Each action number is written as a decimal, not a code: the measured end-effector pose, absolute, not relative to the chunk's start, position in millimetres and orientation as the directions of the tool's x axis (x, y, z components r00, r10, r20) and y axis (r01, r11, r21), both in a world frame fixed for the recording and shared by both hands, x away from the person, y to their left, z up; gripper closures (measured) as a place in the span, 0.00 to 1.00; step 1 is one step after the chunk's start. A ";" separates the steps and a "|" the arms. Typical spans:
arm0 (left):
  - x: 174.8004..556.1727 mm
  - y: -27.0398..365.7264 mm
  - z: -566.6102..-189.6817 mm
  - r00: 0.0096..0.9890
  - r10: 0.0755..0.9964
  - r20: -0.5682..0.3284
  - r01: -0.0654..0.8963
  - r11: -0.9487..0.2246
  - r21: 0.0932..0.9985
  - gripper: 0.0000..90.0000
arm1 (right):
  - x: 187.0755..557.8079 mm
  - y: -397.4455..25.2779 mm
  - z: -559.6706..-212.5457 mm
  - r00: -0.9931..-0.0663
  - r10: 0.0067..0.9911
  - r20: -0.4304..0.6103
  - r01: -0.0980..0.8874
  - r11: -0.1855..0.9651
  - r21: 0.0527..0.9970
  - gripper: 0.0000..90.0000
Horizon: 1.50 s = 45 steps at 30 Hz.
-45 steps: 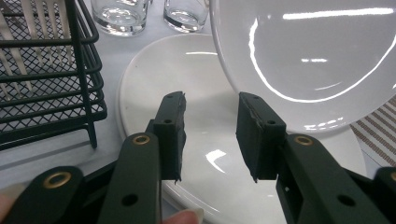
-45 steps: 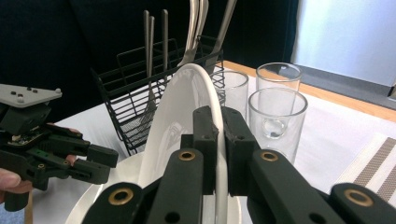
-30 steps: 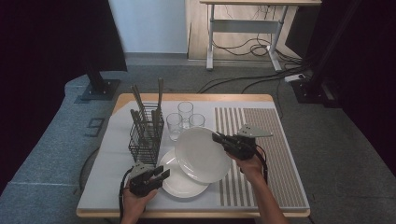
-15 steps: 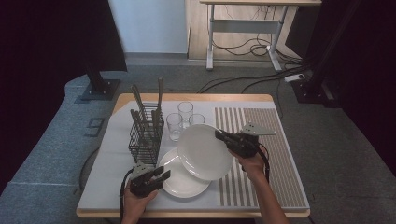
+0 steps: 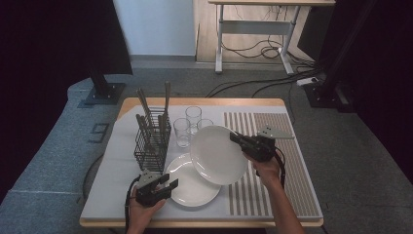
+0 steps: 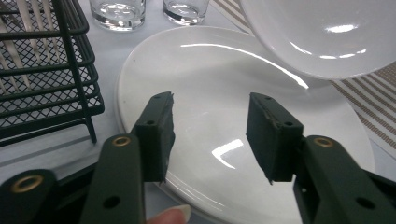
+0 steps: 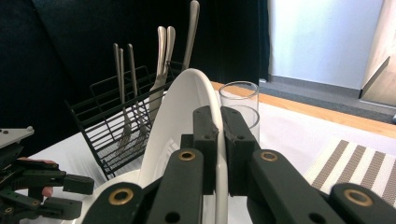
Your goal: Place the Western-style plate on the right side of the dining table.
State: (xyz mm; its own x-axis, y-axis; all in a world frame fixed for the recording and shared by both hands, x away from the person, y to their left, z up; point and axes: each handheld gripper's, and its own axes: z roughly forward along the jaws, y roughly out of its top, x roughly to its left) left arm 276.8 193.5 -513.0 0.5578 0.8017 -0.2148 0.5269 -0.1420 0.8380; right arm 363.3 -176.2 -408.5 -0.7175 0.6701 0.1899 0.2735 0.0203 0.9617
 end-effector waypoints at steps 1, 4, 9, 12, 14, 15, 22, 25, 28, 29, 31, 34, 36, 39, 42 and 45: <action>276.5 193.5 -512.8 0.557 0.802 -0.217 0.528 -0.140 0.838 0.53 | 363.8 -177.1 -407.1 -0.716 0.672 0.191 0.274 0.018 0.962 0.95; 276.5 193.7 -513.1 0.553 0.803 -0.223 0.533 -0.136 0.835 0.47 | 364.4 -177.6 -404.9 -0.714 0.674 0.188 0.268 0.015 0.963 0.95; 276.7 194.5 -514.2 0.560 0.796 -0.230 0.535 -0.136 0.834 0.45 | 365.6 -178.2 -402.7 -0.713 0.676 0.185 0.266 0.017 0.964 0.95; 276.3 195.2 -514.4 0.561 0.794 -0.234 0.538 -0.136 0.832 0.44 | 367.4 -179.4 -401.7 -0.708 0.681 0.186 0.267 0.015 0.963 0.95; 276.6 195.8 -514.9 0.564 0.791 -0.237 0.541 -0.137 0.830 0.44 | 367.9 -180.8 -401.6 -0.705 0.684 0.189 0.270 0.013 0.963 0.95; 276.7 196.3 -515.2 0.564 0.790 -0.239 0.542 -0.136 0.829 0.44 | 368.2 -181.6 -401.6 -0.703 0.685 0.191 0.272 0.011 0.962 0.95; 276.6 199.2 -516.2 0.561 0.791 -0.244 0.542 -0.129 0.830 0.43 | 369.8 -189.6 -401.2 -0.688 0.698 0.198 0.276 0.000 0.961 0.95; 277.0 200.6 -517.7 0.555 0.793 -0.253 0.548 -0.120 0.828 0.43 | 370.4 -193.0 -400.7 -0.683 0.702 0.204 0.277 -0.009 0.961 0.95; 277.1 201.6 -518.4 0.553 0.794 -0.251 0.551 -0.123 0.825 0.43 | 370.9 -195.1 -400.3 -0.680 0.704 0.205 0.278 -0.011 0.961 0.96; 277.2 202.0 -518.4 0.553 0.794 -0.253 0.550 -0.120 0.826 0.43 | 370.9 -195.7 -400.3 -0.678 0.705 0.206 0.279 -0.012 0.960 0.95; 277.0 202.4 -518.1 0.552 0.794 -0.254 0.550 -0.118 0.827 0.43 | 371.2 -196.4 -400.4 -0.677 0.706 0.206 0.279 -0.014 0.960 0.95; 276.5 204.4 -517.5 0.549 0.795 -0.259 0.550 -0.109 0.828 0.43 | 372.0 -199.7 -400.9 -0.669 0.710 0.218 0.283 -0.028 0.959 0.96; 276.3 205.5 -516.9 0.547 0.796 -0.260 0.548 -0.107 0.829 0.43 | 372.5 -201.4 -401.2 -0.666 0.714 0.217 0.282 -0.029 0.959 0.96; 275.8 206.7 -516.0 0.547 0.796 -0.261 0.548 -0.104 0.830 0.43 | 373.0 -204.4 -401.3 -0.660 0.719 0.218 0.283 -0.031 0.959 0.96; 275.2 206.8 -514.9 0.548 0.798 -0.250 0.542 -0.111 0.833 0.43 | 373.4 -207.5 -401.9 -0.654 0.723 0.223 0.285 -0.037 0.958 0.95; 274.7 206.6 -514.2 0.548 0.799 -0.246 0.538 -0.111 0.835 0.43 | 373.8 -209.8 -402.8 -0.646 0.728 0.231 0.290 -0.045 0.956 0.96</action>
